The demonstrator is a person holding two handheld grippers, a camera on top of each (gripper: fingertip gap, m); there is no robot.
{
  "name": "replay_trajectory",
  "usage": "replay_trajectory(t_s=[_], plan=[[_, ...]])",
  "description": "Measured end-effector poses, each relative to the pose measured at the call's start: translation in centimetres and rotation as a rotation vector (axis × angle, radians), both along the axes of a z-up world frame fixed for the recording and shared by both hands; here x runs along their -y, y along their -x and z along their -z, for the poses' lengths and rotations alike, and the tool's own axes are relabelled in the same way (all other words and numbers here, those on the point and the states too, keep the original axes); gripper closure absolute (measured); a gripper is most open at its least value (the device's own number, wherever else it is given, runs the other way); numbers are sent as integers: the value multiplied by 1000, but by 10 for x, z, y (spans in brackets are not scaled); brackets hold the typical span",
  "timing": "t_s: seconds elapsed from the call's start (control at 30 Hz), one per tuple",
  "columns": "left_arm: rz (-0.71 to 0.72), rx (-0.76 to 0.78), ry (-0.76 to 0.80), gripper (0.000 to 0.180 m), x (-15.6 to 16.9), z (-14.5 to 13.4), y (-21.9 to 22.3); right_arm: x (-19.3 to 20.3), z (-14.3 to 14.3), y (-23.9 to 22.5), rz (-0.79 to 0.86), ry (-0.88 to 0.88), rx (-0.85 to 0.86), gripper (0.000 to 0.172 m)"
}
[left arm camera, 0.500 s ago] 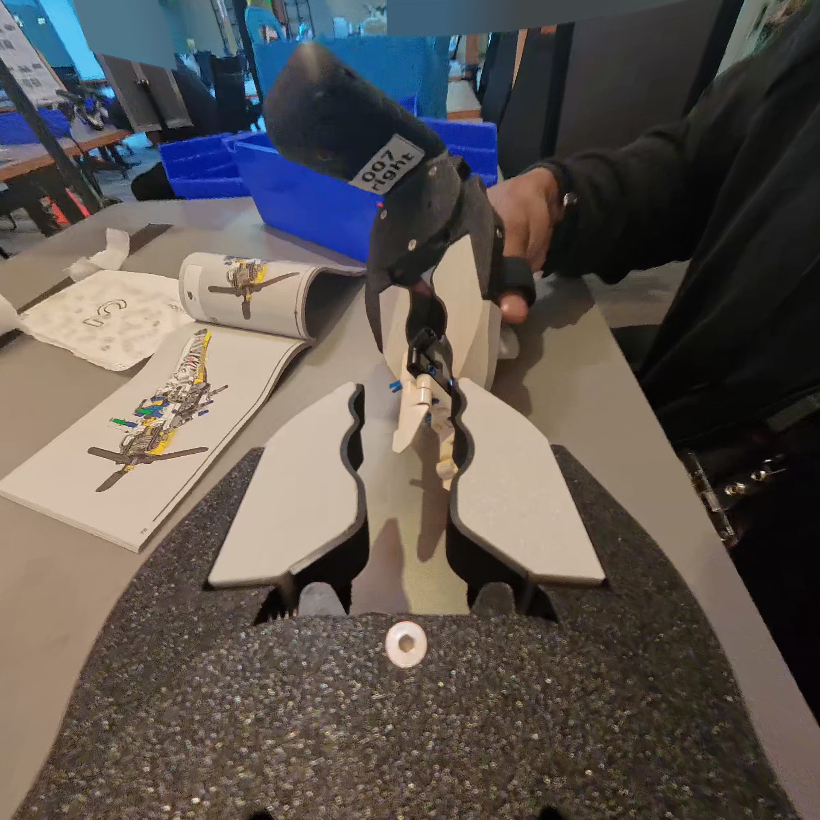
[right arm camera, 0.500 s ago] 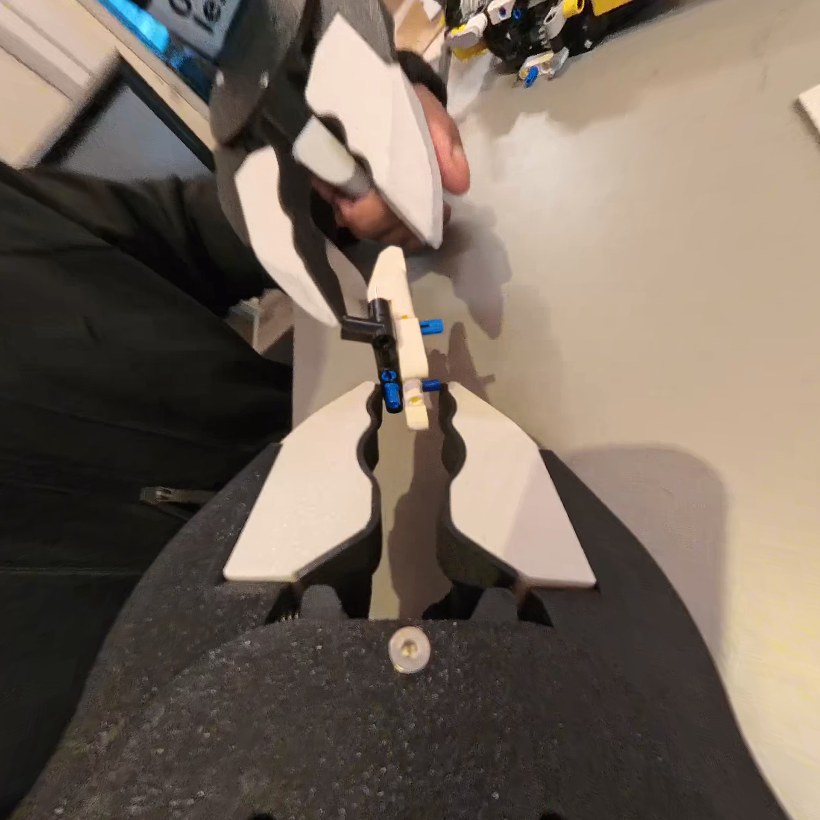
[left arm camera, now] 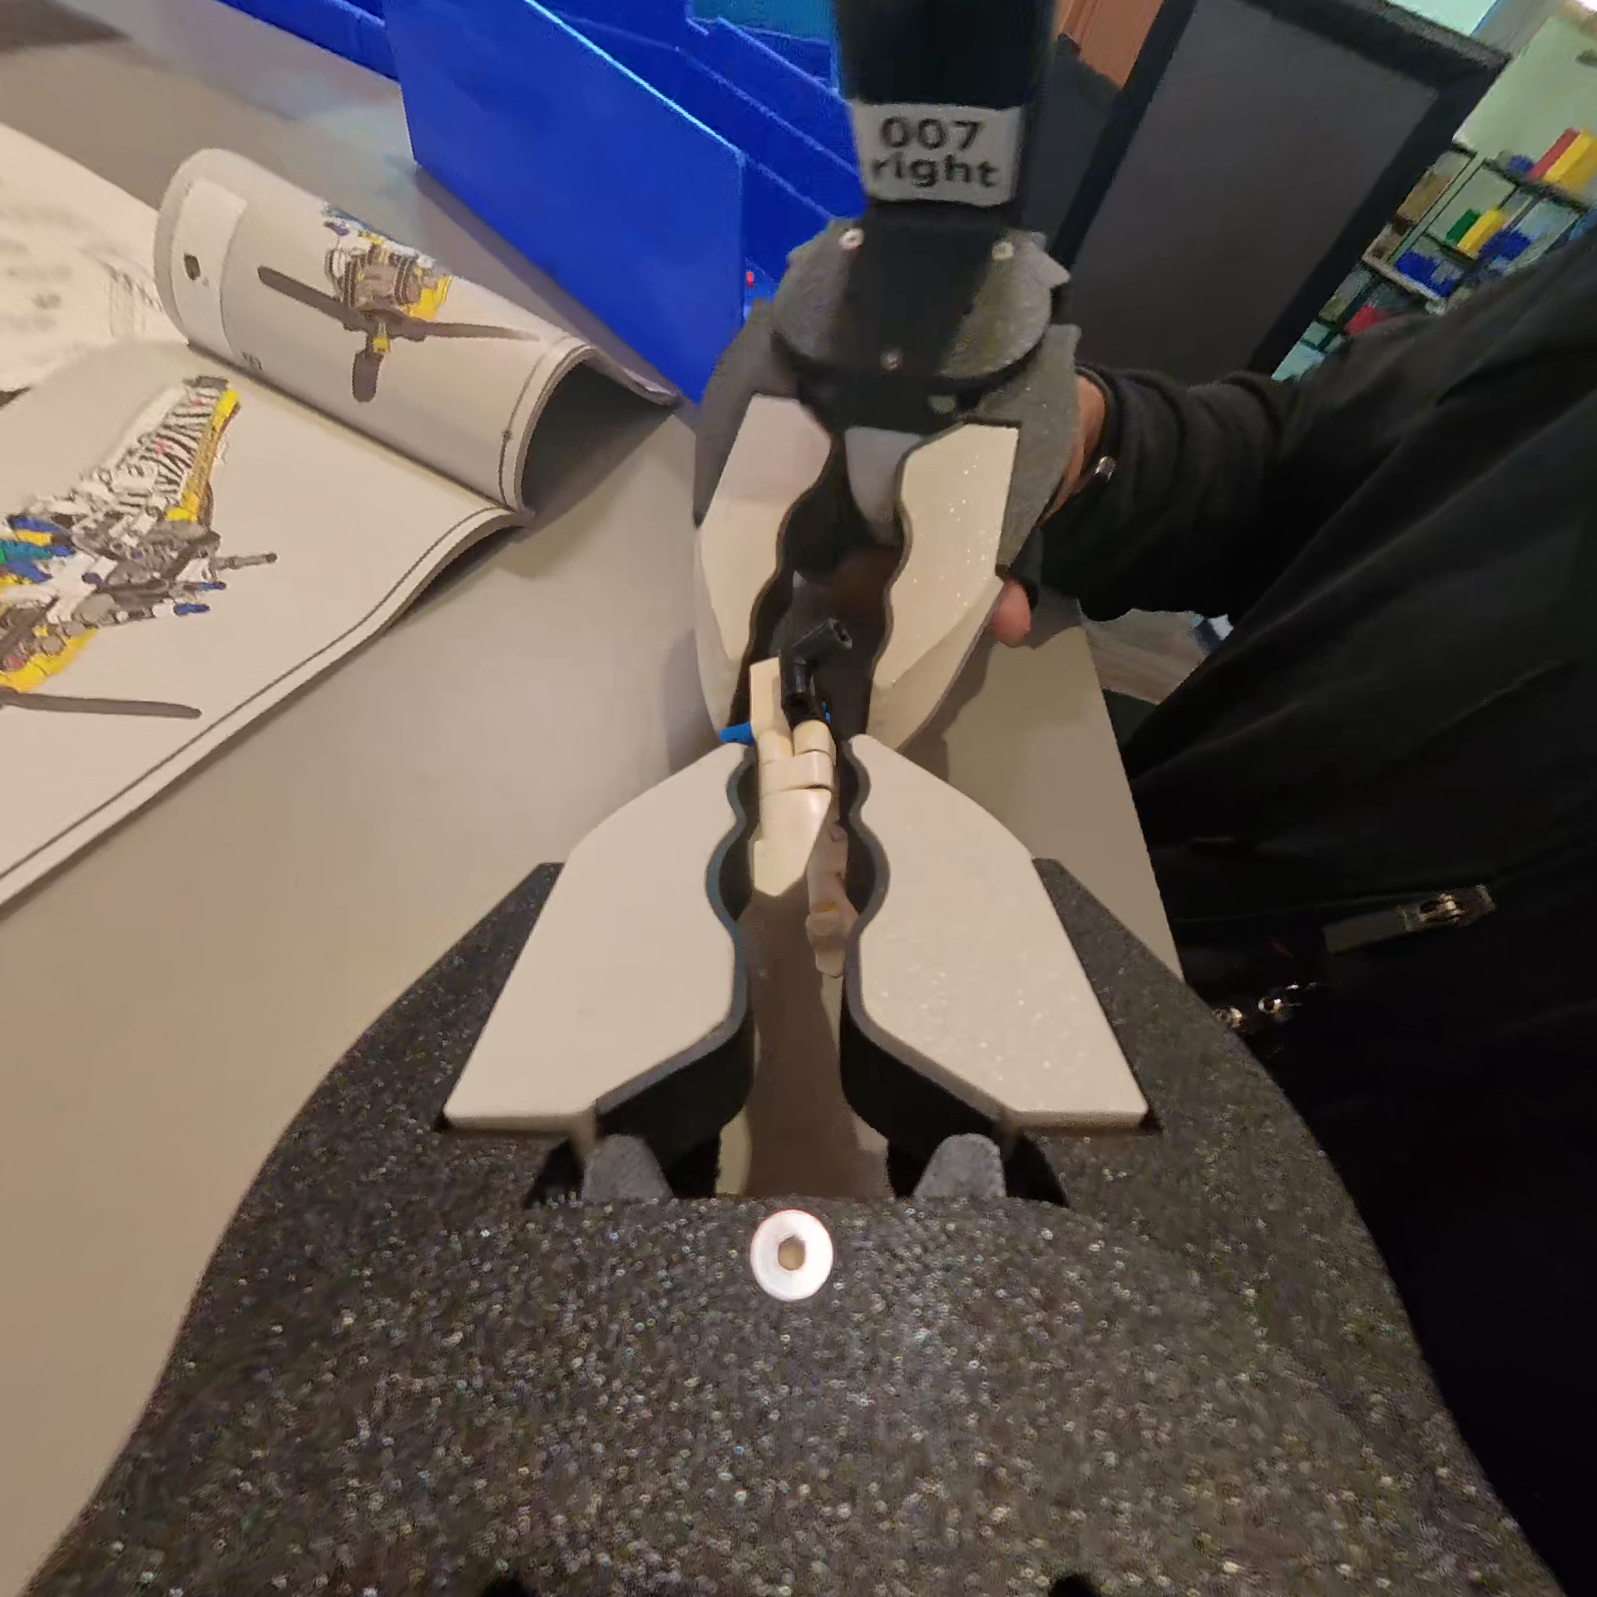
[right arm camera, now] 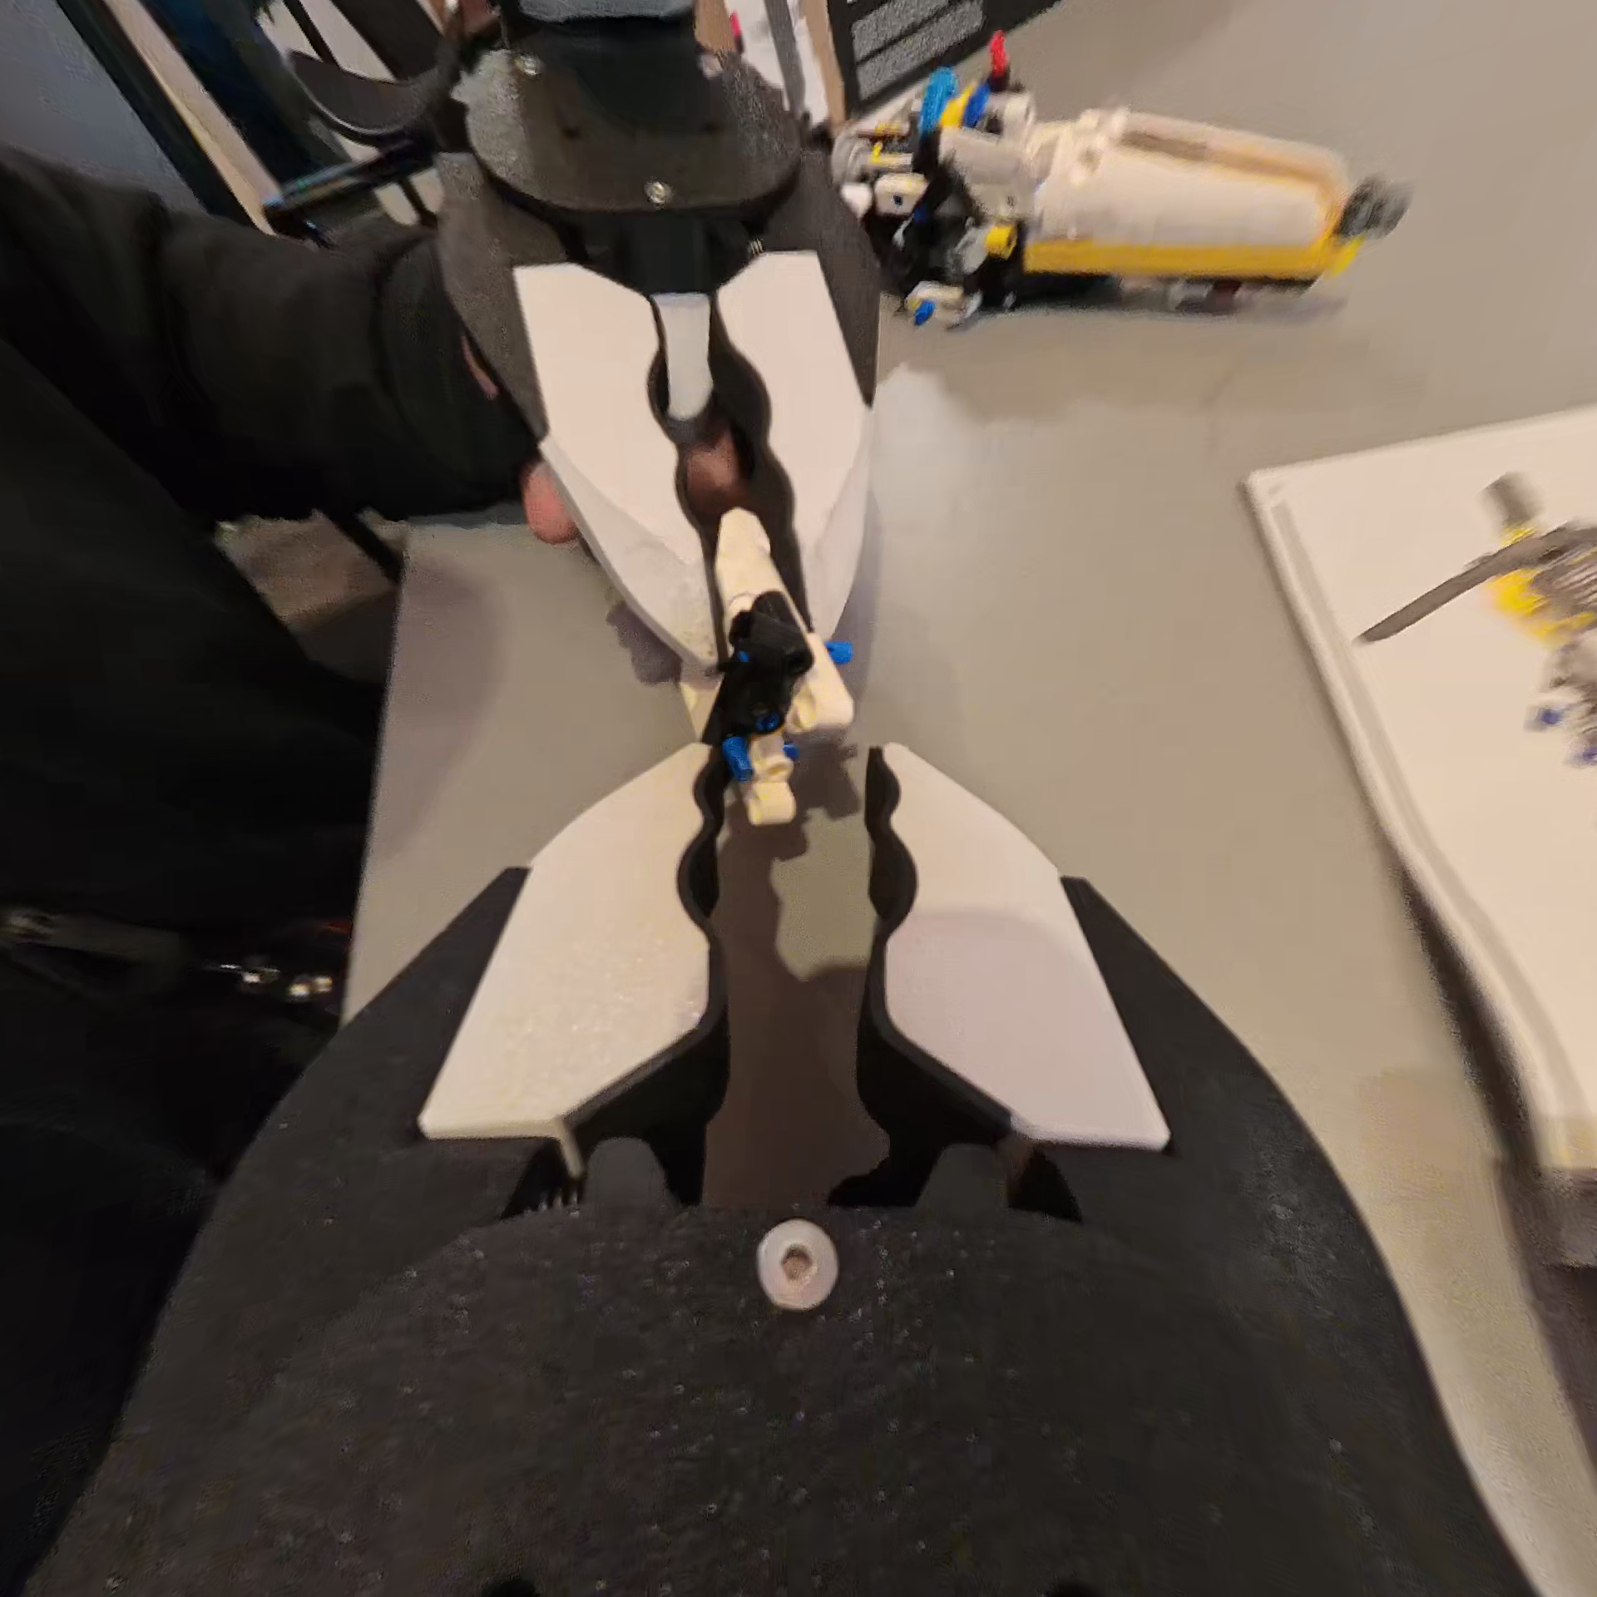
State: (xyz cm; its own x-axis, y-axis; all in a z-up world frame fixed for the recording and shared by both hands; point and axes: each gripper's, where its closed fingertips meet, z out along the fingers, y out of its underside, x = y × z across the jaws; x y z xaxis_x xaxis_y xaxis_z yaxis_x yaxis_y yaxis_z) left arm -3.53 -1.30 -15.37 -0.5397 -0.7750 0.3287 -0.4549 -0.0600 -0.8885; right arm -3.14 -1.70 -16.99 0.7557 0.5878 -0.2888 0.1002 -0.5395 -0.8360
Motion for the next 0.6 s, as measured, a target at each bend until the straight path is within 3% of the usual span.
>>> replay_trajectory(t_s=[0.2, 0.4, 0.6], plan=[[29, -25, 3, 162, 4, 3, 1, -2, -23, -4, -32, -330, 244, 140], [82, -31, 3, 162, 10, 3, 5, -1, -24, 7, -92, -352, 221, 159], [76, 27, -13, 158, 8, -2, 3, 0, -26, 6, -91, -327, 156, 160]])
